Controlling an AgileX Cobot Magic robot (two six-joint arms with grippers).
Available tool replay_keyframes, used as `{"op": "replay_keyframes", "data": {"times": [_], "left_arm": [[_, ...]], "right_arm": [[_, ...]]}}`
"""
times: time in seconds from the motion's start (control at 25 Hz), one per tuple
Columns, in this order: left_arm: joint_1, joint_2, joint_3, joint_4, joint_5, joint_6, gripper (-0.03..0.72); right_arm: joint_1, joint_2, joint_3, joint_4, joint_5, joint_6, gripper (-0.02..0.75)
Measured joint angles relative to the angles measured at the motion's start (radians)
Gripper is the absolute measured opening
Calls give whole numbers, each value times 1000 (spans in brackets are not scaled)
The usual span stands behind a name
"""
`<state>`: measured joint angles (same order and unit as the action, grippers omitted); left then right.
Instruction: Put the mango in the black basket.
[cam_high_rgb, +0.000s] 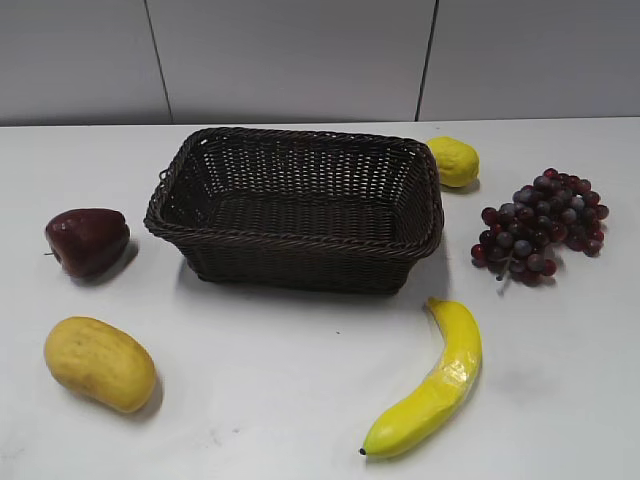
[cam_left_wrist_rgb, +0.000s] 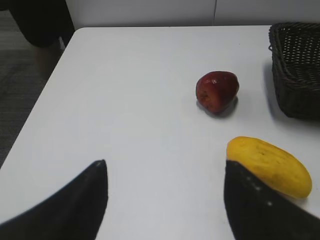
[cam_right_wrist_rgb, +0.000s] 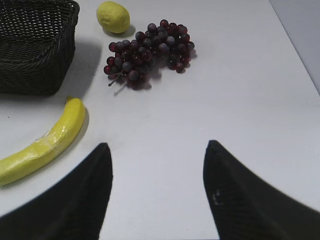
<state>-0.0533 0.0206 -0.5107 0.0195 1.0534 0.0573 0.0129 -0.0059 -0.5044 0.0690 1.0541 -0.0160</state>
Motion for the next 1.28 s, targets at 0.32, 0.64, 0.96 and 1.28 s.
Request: {"op": "replay_keyframes", "data": {"times": [0.32,0.64,0.96,1.28], "left_arm": [[0,0,0,0,-1,0,545],[0,0,0,0,-1,0,544],[0,7,0,0,-7,7,543],[0,176,-7,-64,-19,185,540]], "right_arm": [[0,0,0,0,-1,0,449],[0,0,0,0,-1,0,449],[0,0,0,0,-1,0,449],[0,0,0,0,-1,0,449]]}}
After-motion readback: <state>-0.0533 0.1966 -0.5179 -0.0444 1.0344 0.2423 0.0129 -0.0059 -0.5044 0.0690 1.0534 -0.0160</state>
